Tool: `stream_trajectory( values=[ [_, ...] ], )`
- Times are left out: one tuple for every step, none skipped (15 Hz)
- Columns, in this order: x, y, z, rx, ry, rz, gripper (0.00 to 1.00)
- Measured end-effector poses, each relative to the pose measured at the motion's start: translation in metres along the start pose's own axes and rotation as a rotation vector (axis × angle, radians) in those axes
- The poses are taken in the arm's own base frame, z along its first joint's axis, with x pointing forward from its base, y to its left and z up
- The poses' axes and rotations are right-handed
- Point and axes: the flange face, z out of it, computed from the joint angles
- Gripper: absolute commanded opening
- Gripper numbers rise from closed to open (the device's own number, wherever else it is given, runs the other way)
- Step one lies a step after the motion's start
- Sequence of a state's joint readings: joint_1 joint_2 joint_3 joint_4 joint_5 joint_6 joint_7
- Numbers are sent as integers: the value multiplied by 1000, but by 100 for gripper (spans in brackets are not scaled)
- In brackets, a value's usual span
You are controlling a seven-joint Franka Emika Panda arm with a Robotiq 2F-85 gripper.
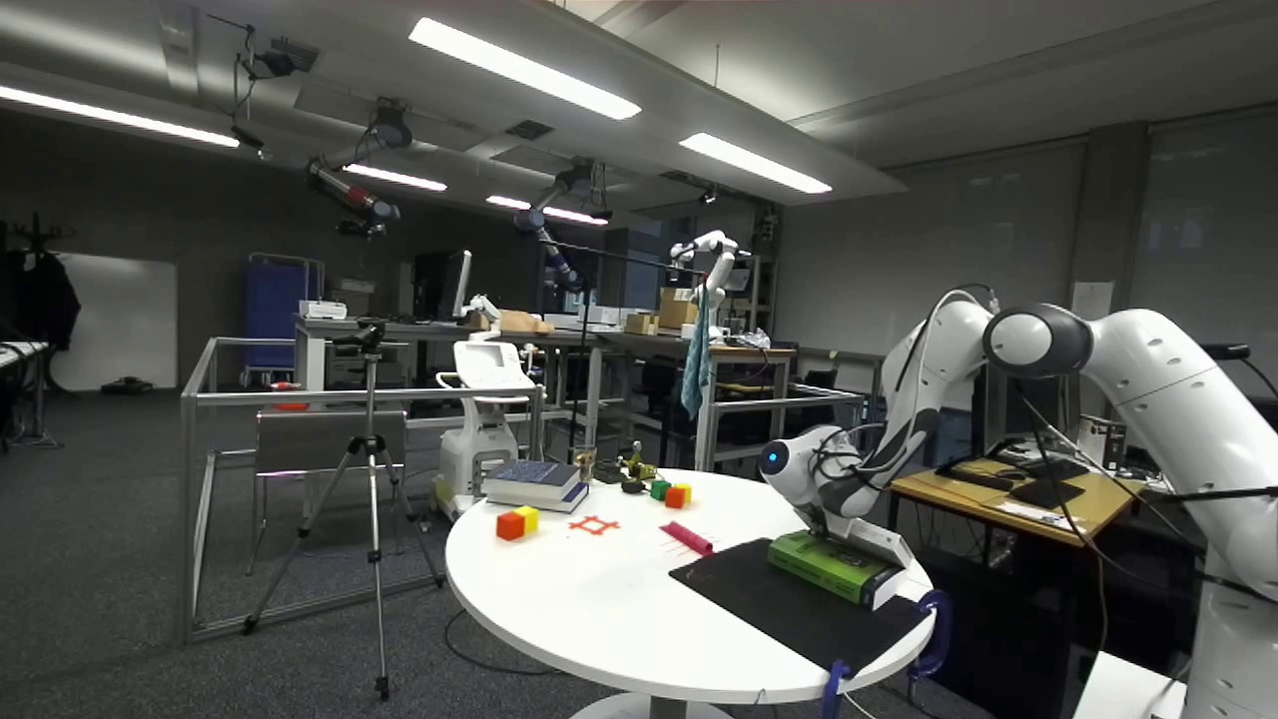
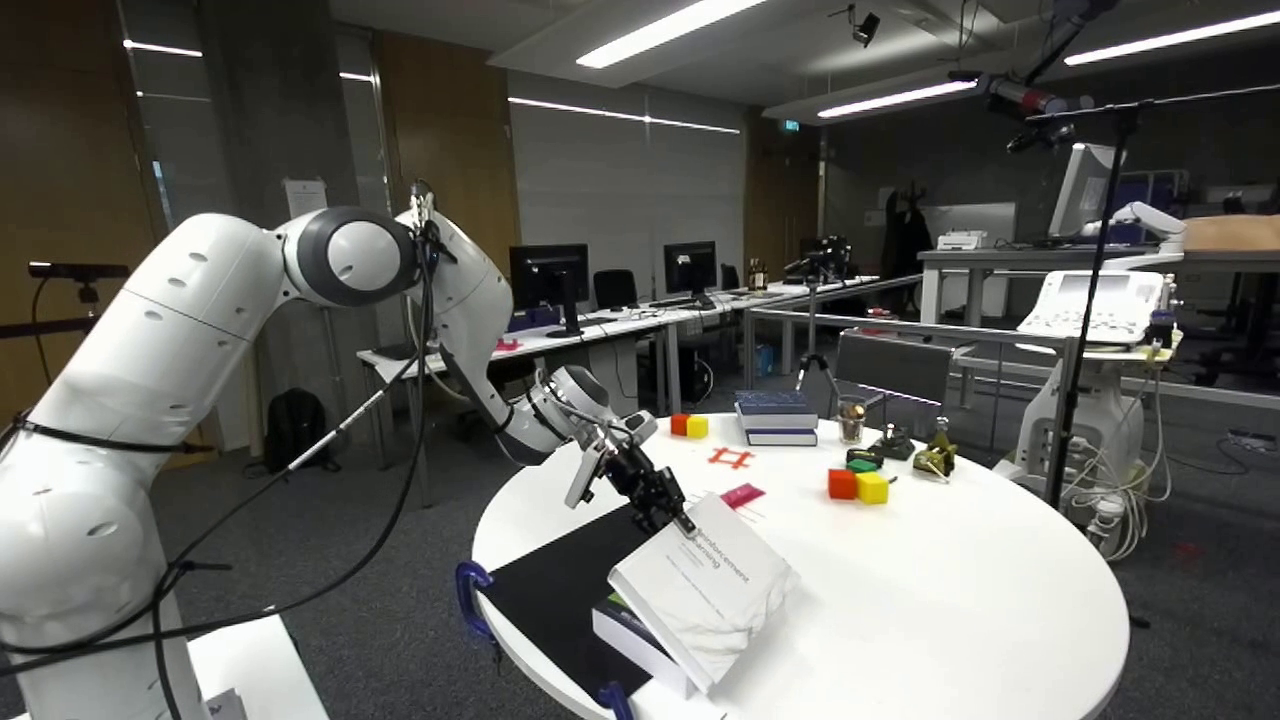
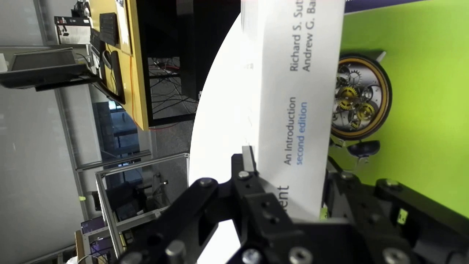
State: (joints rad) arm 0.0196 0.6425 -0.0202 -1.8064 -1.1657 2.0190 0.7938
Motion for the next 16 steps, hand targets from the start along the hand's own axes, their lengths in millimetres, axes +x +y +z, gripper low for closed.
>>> stream_trajectory(
  values=[
    [3,-2,-1,-5,-6,-5,16],
    [7,-4,-4,-9,-8,-8,16],
    [9,-6,-7,-13,-7,-12,16],
    [11,-7,-13,-18,-2,-14,16],
    [13,-9,-20,-21,5,-17,16],
    [14,-12,-27,-25,13,-20,16],
    [15,-15,-34,-27,22,-24,16],
    [15,-18,-41,-26,33,-29,16],
    [16,-22,-48,-25,41,-33,16],
    [16,-25,-53,-22,44,-37,16],
    [15,-28,-58,-17,43,-39,16],
    [15,-29,-61,-13,38,-38,16],
    [15,-29,-63,-7,30,-36,16],
    [15,-28,-65,-1,15,-29,16],
    [15,-28,-67,6,-2,-20,16],
    [16,-26,-68,11,-18,-10,16]
  ],
)
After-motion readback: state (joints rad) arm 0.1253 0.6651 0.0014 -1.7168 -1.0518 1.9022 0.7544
